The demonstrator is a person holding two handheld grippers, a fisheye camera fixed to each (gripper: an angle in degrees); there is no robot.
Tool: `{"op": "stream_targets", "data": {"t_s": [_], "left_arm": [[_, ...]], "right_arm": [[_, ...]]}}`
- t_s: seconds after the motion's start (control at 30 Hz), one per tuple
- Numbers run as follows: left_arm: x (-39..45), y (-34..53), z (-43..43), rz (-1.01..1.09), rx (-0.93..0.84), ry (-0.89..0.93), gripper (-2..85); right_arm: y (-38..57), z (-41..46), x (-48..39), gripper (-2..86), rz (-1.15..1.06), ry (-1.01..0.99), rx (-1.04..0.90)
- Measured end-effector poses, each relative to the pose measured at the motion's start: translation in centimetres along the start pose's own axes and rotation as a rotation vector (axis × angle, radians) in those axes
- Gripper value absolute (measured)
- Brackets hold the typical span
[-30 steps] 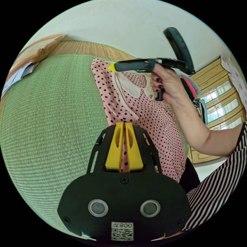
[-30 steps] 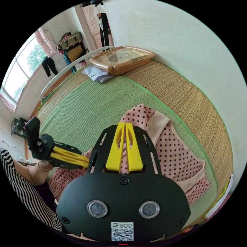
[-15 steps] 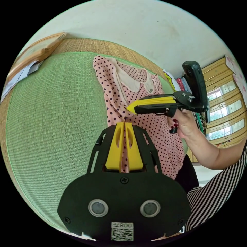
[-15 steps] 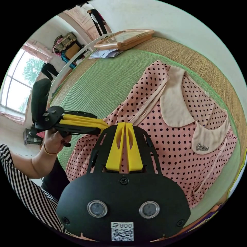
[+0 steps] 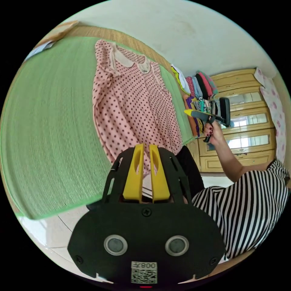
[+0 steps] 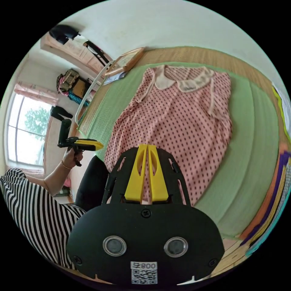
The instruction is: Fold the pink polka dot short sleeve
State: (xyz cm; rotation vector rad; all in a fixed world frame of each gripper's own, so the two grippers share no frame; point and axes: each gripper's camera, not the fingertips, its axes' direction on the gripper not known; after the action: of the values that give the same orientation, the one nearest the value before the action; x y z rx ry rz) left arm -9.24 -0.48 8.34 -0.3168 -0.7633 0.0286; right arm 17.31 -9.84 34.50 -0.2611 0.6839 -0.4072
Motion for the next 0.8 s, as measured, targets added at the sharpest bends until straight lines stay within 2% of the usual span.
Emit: {"op": "stream_targets", "data": {"t_s": [0.17,0.37,0.47,0.8], "left_arm": [[-1.0,5.4,0.1,-0.128,0.016,-0.017,6.7],[-2.8,9.0,1.2,-0.249,0.033,-0.002,7.9],[-3.4,10.0,2.2,-0.290,0.040,0.062,8.4],[-3.7,11.1,4.7,-0.312,-0.033,-0.028,9.0]], "right_arm": [[12.7,-4.6,4.5,0.2,0.214,-0.021,0.073],[21.2,-7.0,7.8,1.2,0.336,-0.080,0.130],[23.3,-7.1,8.3,2.8,0.356,-0.075,0.125],[25.6,-5.5,9.1,7.9,0.359,-0.090,0.014]]}}
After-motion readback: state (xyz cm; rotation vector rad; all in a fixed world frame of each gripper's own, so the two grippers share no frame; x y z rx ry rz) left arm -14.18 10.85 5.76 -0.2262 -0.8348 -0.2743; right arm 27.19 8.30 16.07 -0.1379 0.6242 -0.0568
